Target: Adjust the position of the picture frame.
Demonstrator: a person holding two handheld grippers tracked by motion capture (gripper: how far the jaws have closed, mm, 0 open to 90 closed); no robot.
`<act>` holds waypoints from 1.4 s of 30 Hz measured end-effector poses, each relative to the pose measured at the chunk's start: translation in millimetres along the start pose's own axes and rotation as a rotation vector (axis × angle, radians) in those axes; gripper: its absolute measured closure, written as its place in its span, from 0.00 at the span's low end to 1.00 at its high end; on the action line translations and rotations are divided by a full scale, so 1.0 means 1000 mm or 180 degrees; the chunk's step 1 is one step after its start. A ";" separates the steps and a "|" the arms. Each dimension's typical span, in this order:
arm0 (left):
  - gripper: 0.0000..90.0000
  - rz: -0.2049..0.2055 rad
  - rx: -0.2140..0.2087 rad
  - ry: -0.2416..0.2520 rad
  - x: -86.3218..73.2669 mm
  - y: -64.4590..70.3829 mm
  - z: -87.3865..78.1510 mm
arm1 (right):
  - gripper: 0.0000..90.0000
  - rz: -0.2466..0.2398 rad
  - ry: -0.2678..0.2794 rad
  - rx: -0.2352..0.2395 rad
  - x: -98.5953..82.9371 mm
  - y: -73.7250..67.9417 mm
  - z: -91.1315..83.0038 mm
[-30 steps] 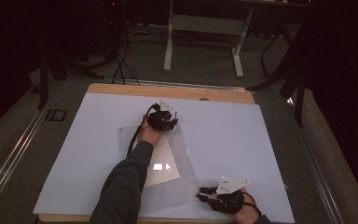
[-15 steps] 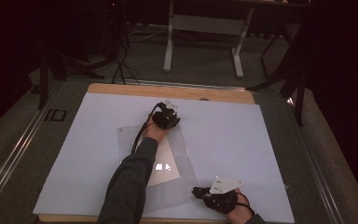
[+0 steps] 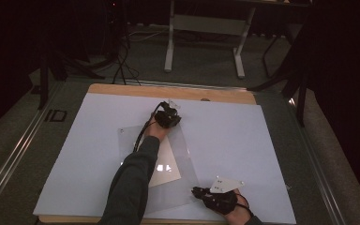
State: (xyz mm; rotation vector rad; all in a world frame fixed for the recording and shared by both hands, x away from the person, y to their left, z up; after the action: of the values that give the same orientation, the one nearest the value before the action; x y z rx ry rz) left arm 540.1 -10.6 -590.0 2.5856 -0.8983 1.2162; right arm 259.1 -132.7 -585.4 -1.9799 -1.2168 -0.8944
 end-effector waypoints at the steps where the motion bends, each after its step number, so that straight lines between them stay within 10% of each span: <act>1: 0.94 0.0021 0.0010 -0.0010 0.000 0.000 0.000 | 0.93 0.0002 -0.0001 -0.0004 0.000 0.000 0.000; 21: 0.94 -0.0081 0.0195 -0.0069 0.004 -0.033 -0.028 | 0.91 0.0433 0.0330 -0.0327 0.014 0.041 -0.035; 42: 0.95 -0.0422 0.0245 -0.0062 -0.023 -0.088 -0.069 | 0.90 0.0585 0.0525 -0.0738 0.056 0.128 -0.050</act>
State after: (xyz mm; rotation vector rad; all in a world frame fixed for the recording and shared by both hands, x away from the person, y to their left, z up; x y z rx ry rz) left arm 534.2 97.0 -550.9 2.6727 -0.6837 1.2145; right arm 385.0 -192.6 -533.5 -2.1098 -0.8553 -1.1200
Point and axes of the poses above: each handheld gripper's, and its own axes: z roughly forward along the jaws, x roughly out of its top, y roughly to its right, the point moved 9 cm from there along z, roughly forward along the jaws, and after that the axes turned 9 degrees about x, right-handed, at the moved point
